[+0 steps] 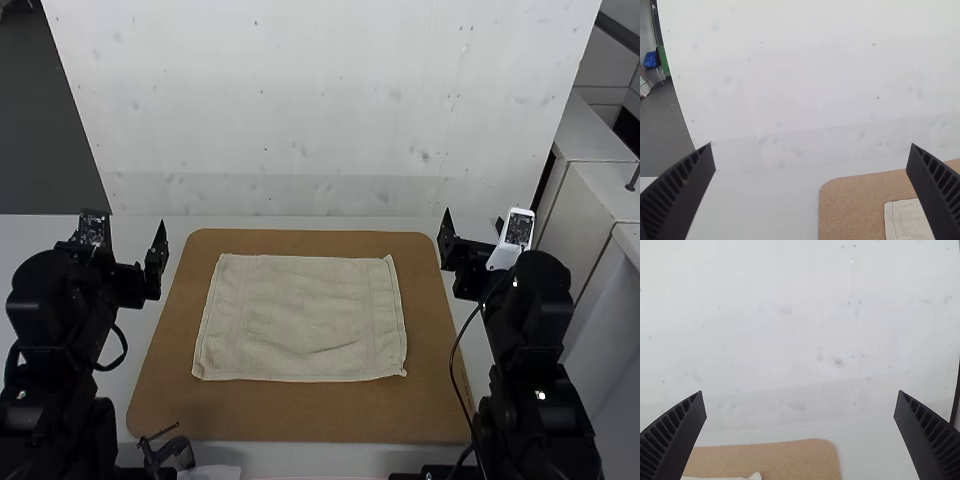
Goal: Fold the towel.
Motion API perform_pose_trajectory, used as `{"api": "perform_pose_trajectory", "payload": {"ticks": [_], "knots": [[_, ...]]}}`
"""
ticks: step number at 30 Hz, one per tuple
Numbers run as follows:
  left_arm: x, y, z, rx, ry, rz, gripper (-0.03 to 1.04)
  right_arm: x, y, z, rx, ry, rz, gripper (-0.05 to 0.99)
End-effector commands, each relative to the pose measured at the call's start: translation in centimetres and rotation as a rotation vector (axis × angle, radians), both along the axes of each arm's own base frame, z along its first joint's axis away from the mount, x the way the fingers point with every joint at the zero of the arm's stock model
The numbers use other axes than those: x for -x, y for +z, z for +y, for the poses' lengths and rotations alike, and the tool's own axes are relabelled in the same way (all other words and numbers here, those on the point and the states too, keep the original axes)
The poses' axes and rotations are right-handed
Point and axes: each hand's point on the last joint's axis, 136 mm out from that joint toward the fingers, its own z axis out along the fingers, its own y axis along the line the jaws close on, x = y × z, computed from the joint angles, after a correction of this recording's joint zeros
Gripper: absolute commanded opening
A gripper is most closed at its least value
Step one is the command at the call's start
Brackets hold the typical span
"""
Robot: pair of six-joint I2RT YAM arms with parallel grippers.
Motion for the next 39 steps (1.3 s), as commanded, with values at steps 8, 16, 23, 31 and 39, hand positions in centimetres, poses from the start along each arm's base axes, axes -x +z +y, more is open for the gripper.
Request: {"api": "perform_pose_trajectory", "payload": {"ticks": [8,16,23,31,39], "knots": [[0.1,0.4,-1.4,0.051,-0.081,-0.009,0.97,0.1,-0.4,-0.2,0.023,-0.011,0.019,0.95],[0.1,0.5,-1.5,0.053,-0.085,-0.012,0.97,0.1,-0.4,-0.3,0.023,-0.020,0.021,0.96],[0.5,2.2,-1.2,0.091,-0.072,-0.017,0.97,0.1,-0.4,0.5,0.027,0.027,0.071,0.96],[-2.2,1.0,-2.2,0.095,-0.098,0.216,0.97,-3.5,-3.3,2.4,0.045,0.098,0.385,0.96],[-7.0,-4.5,-2.6,0.111,-0.075,0.589,0.97,-8.7,-9.0,3.5,0.056,0.113,0.672,0.96]]}}
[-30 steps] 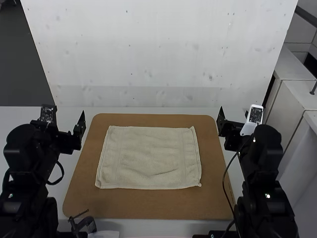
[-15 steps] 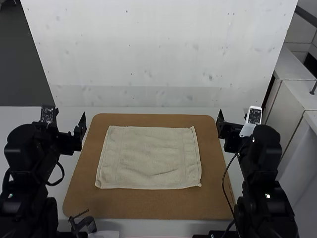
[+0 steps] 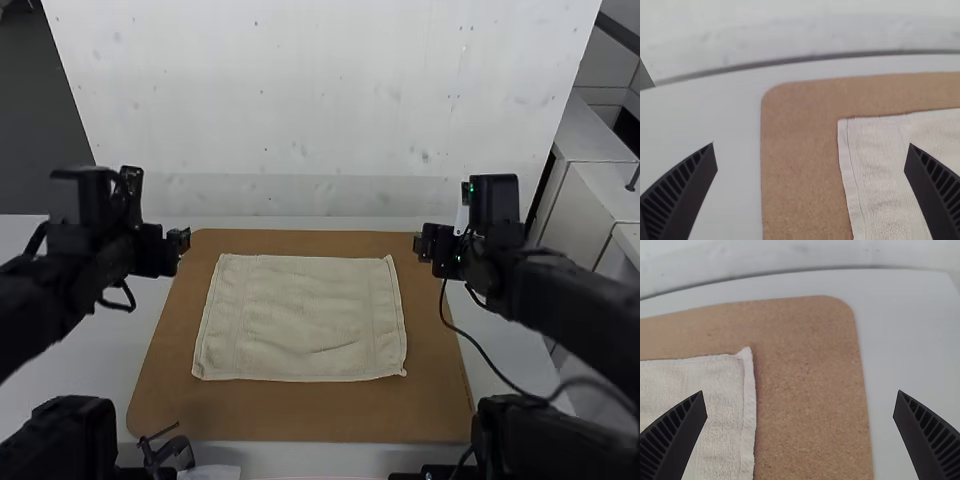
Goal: Fold the towel.
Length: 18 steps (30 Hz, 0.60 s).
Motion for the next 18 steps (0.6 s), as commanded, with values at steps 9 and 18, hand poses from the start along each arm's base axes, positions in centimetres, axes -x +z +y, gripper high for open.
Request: {"api": "perform_pose_trajectory", "payload": {"ticks": [9,18], "knots": [[-5.3,-3.8,-0.2,-0.029,0.011,0.231,0.99,-5.8,-6.9,6.0,-0.003,0.098,0.274,0.96],[-5.6,-3.3,0.2,-0.028,0.025,0.215,0.98,-8.8,-9.3,8.0,0.059,0.115,0.322,0.96]]}}
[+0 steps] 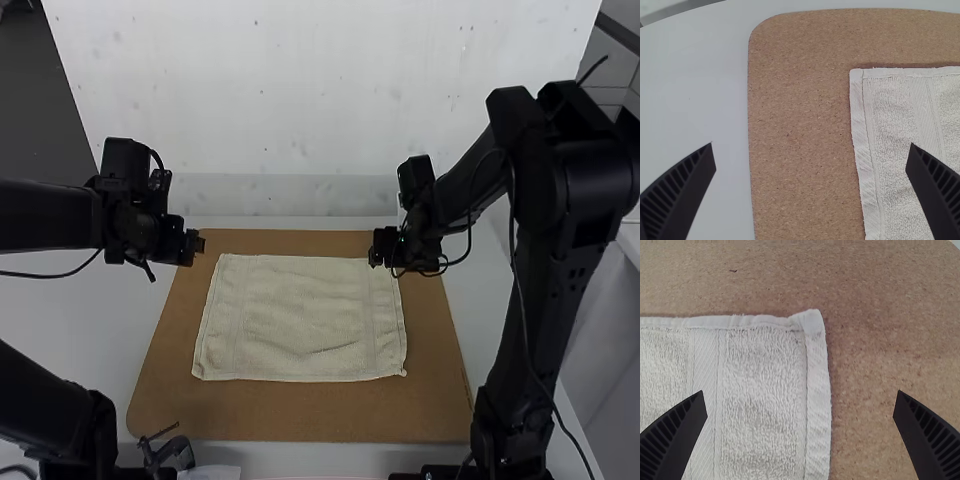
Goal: Fold the towel.
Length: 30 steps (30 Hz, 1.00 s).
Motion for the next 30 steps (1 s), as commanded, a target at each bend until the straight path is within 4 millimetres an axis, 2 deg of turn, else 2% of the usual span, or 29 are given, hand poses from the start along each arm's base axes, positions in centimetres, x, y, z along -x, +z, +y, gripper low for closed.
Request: {"api": "perform_pose_trajectory", "payload": {"ticks": [1,5,8,13,15,19,23,30], "knots": [[-1.0,2.0,0.2,-0.007,0.007,-0.057,0.98,-1.8,0.2,0.8,0.029,-0.005,-0.023,0.96],[-1.0,1.9,0.3,-0.005,0.012,-0.056,0.98,-2.8,-0.4,0.7,0.056,-0.021,-0.015,0.95],[-0.9,1.8,0.3,-0.001,0.011,-0.053,0.98,-3.0,-1.5,0.4,0.083,-0.031,0.010,0.90],[-1.1,1.3,0.2,-0.002,0.010,-0.050,0.98,-3.4,-3.5,0.3,0.110,-0.041,0.050,0.90],[-1.3,1.0,0.1,-0.003,0.006,-0.044,0.98,-3.3,-4.2,0.3,0.117,-0.042,0.074,0.79],[-1.9,-0.2,-0.2,-0.003,-0.001,-0.009,0.97,-2.9,-5.6,0.2,0.146,-0.044,0.101,0.42],[-3.0,-2.1,-0.4,-0.002,-0.009,0.082,0.95,-3.0,-5.6,-0.2,0.184,-0.061,0.092,0.04],[-5.5,-4.7,-2.7,-0.008,-0.049,0.192,0.95,-2.6,-5.7,-0.4,0.194,-0.062,0.108,0.01]]}}
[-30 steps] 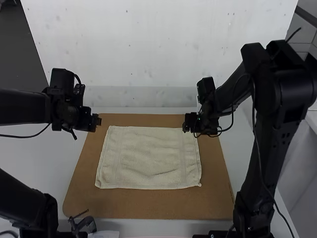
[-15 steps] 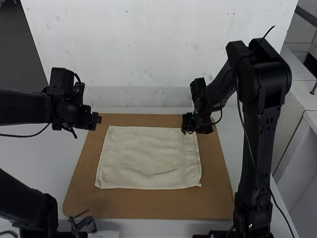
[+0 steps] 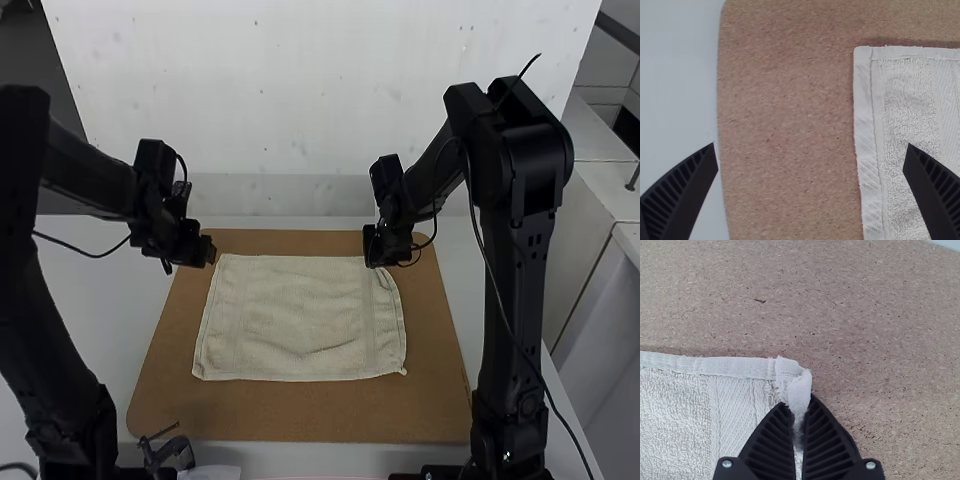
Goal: Fold the towel.
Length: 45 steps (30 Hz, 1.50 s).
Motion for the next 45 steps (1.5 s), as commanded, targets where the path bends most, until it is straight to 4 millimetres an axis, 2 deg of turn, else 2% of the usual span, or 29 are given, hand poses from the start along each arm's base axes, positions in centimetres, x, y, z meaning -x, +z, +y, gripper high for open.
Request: {"api": "perform_pose_trajectory", "payload": {"ticks": [1,5,11,20,22,26,28,32,36,45], "knots": [[-2.4,0.2,-2.0,0.003,-0.033,0.018,0.95,0.9,-2.5,-3.4,0.123,-0.077,0.051,0.02],[-4.1,-0.3,-2.8,-0.013,-0.044,0.027,0.95,1.0,-2.6,-3.7,0.125,-0.082,0.055,0.02],[-5.6,-2.5,-3.0,-0.028,-0.044,0.070,0.95,1.1,-3.1,-4.2,0.132,-0.089,0.065,0.02],[-6.1,-5.9,-4.2,0.007,-0.081,0.170,0.93,1.3,-3.0,-4.6,0.133,-0.093,0.061,0.02],[-6.0,-6.4,-4.2,0.016,-0.073,0.207,0.74,1.3,-2.8,-4.6,0.132,-0.094,0.056,0.02],[-5.7,-6.5,-4.5,0.043,-0.072,0.228,0.03,1.5,-2.5,-4.8,0.130,-0.097,0.052,0.02],[-5.4,-6.4,-4.9,0.054,-0.085,0.235,0.02,1.4,-2.5,-4.8,0.130,-0.096,0.051,0.02],[-5.0,-4.8,-5.5,0.073,-0.096,0.230,0.02,1.0,-1.4,-4.5,0.121,-0.092,0.026,0.01],[-5.3,-2.4,-6.0,0.089,-0.082,0.186,0.02,-0.2,0.6,-4.4,0.112,-0.108,-0.030,0.01],[-6.7,4.3,-5.9,0.136,-0.027,0.035,0.02,-3.9,8.1,-4.6,0.047,-0.176,-0.276,0.01]]}}
